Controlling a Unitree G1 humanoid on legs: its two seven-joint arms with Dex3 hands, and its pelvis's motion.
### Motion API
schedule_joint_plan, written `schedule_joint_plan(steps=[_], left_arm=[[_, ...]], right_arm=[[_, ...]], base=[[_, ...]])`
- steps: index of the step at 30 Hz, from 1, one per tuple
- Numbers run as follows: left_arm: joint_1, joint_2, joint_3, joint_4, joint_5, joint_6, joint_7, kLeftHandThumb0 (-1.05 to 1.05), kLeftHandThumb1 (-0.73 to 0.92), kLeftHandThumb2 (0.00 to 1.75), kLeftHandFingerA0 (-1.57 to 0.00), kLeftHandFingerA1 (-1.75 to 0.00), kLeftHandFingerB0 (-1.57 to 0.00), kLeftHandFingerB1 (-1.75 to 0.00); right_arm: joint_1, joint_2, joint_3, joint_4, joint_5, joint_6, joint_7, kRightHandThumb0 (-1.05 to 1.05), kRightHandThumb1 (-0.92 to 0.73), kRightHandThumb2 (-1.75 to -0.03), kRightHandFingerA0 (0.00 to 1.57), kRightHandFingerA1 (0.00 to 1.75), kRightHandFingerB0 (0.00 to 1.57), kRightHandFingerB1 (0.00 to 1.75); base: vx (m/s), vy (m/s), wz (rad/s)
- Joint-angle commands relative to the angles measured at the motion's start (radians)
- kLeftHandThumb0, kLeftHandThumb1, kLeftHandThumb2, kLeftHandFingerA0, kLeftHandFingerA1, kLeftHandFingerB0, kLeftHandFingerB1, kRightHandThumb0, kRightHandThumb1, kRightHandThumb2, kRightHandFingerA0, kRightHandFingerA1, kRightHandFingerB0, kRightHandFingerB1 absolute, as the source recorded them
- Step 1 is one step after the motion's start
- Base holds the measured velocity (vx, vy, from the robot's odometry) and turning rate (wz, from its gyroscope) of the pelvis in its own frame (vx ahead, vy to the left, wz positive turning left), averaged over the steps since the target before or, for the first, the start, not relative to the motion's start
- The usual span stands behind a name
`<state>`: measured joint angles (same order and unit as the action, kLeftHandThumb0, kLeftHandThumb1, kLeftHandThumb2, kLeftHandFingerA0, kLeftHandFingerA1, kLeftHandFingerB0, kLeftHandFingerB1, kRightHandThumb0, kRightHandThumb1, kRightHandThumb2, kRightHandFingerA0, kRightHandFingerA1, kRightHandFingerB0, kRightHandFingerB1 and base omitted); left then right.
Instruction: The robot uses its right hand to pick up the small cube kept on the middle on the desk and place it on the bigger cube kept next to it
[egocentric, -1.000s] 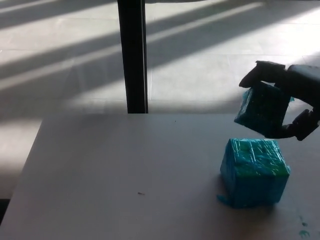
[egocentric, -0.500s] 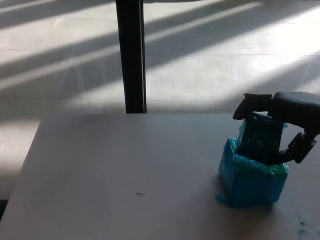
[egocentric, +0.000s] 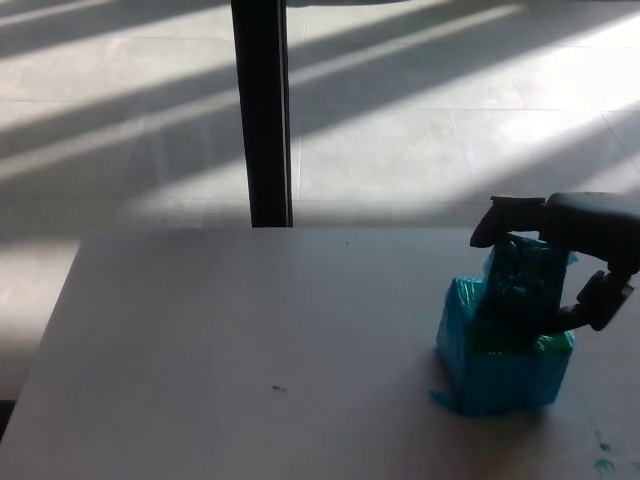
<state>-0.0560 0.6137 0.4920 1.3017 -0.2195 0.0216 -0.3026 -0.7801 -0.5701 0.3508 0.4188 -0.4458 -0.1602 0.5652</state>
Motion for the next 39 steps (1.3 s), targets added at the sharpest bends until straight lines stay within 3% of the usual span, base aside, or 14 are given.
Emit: schedule_joint_plan(steps=[1, 2, 3, 4, 5, 9, 10, 12, 13, 14, 17, 18, 39], left_arm=[[0.001, 0.014, 0.009, -0.002, -0.014, 0.008, -0.004, -0.73, 0.78, 0.64, -0.44, -0.63, -0.41, -0.47], [0.000, 0.015, 0.010, -0.001, -0.015, 0.010, -0.006, -0.73, 0.79, 0.63, -0.43, -0.63, -0.40, -0.47], [0.001, 0.015, 0.004, 0.000, -0.007, 0.005, 0.002, -0.73, 0.79, 0.63, -0.47, -0.61, -0.42, -0.46], [0.003, 0.015, -0.002, 0.000, -0.001, -0.001, 0.003, -0.73, 0.80, 0.64, -0.42, -0.61, -0.41, -0.46], [0.005, 0.016, -0.006, -0.001, 0.004, -0.009, -0.003, -0.73, 0.80, 0.64, -0.41, -0.60, -0.43, -0.47], [0.002, 0.018, -0.011, -0.003, 0.006, -0.008, -0.001, -0.74, 0.80, 0.64, -0.45, -0.61, -0.44, -0.47], [0.002, 0.019, -0.007, -0.003, -0.001, -0.003, -0.006, -0.73, 0.80, 0.64, -0.42, -0.60, -0.42, -0.46], [0.000, 0.018, -0.002, -0.003, -0.006, 0.001, 0.000, -0.73, 0.79, 0.63, -0.48, -0.61, -0.43, -0.47], [-0.001, 0.019, -0.013, -0.005, 0.006, -0.007, 0.004, -0.79, 0.68, 0.77, -0.43, -0.61, -0.39, -0.50], [-0.003, 0.019, -0.012, -0.003, 0.005, -0.005, 0.007, -0.74, 0.80, 0.64, -0.48, -0.60, -0.43, -0.46], [-0.002, 0.020, -0.011, -0.004, 0.001, -0.002, -0.002, -0.75, 0.79, 0.64, -0.42, -0.60, -0.40, -0.46], [-0.002, 0.020, -0.010, -0.003, 0.001, -0.003, -0.002, -0.75, 0.79, 0.64, -0.44, -0.60, -0.41, -0.46], [0.008, 0.015, 0.004, 0.003, -0.012, -0.001, -0.003, -0.73, 0.78, 0.63, -0.45, -0.64, -0.43, -0.48]], right_arm=[[0.011, 0.018, 0.015, -0.014, -0.015, 0.048, 0.035, -0.31, -0.73, -0.62, 0.70, 1.09, 0.51, 0.41], [0.007, 0.012, 0.018, -0.009, -0.012, 0.056, 0.059, -0.41, -0.71, -0.61, 0.65, 0.78, 0.36, 0.34], [-0.006, 0.000, 0.037, 0.007, -0.034, 0.054, 0.081, -0.61, -0.54, -0.84, 0.29, 0.60, 0.07, 0.39], [-0.014, -0.008, 0.053, 0.016, -0.058, 0.059, 0.086, -0.66, -0.44, -0.84, 0.00, 0.28, 0.04, 0.29], [-0.022, -0.017, 0.071, 0.018, -0.089, 0.070, 0.084, -0.83, -0.48, -0.79, 0.00, 0.05, 0.05, 0.12], [-0.031, -0.036, 0.092, 0.019, -0.112, 0.061, 0.089, -0.90, -0.52, -0.81, 0.00, 0.03, 0.07, 0.04], [-0.029, -0.042, 0.097, 0.011, -0.118, 0.061, 0.093, -0.94, -0.54, -0.83, 0.00, 0.04, 0.00, 0.00], [-0.018, -0.049, 0.102, -0.026, -0.129, 0.092, 0.109, -0.92, -0.53, -0.84, 0.00, 0.12, 0.00, 0.00], [-0.016, -0.052, 0.100, -0.032, -0.122, 0.096, 0.120, -0.83, -0.41, -0.72, 0.00, 0.00, 0.00, 0.00], [-0.017, -0.054, 0.100, -0.033, -0.121, 0.099, 0.129, -0.84, -0.43, -0.72, 0.00, 0.00, 0.00, 0.00], [-0.024, -0.054, 0.101, -0.033, -0.119, 0.112, 0.158, -0.86, -0.46, -0.71, 0.00, 0.00, 0.00, 0.00], [-0.031, -0.054, 0.101, -0.031, -0.117, 0.122, 0.178, -0.87, -0.50, -0.56, 0.00, 0.00, 0.00, 0.00], [-0.040, -0.081, -0.008, -0.124, -0.054, 0.155, 0.241, -0.91, -0.54, -0.57, 0.00, 0.00, 0.00, 0.00]], base=[[0.00, 0.000, 0.00], [0.00, 0.000, 0.00], [0.00, 0.000, 0.00], [0.00, 0.000, 0.00], [0.00, 0.000, 0.00], [0.00, 0.000, 0.00], [0.00, 0.000, 0.00], [0.00, 0.000, 0.00], [0.00, 0.000, 0.00], [0.00, 0.000, 0.00], [0.00, 0.000, 0.00], [0.00, 0.000, 0.00], [0.00, 0.000, 0.00]])
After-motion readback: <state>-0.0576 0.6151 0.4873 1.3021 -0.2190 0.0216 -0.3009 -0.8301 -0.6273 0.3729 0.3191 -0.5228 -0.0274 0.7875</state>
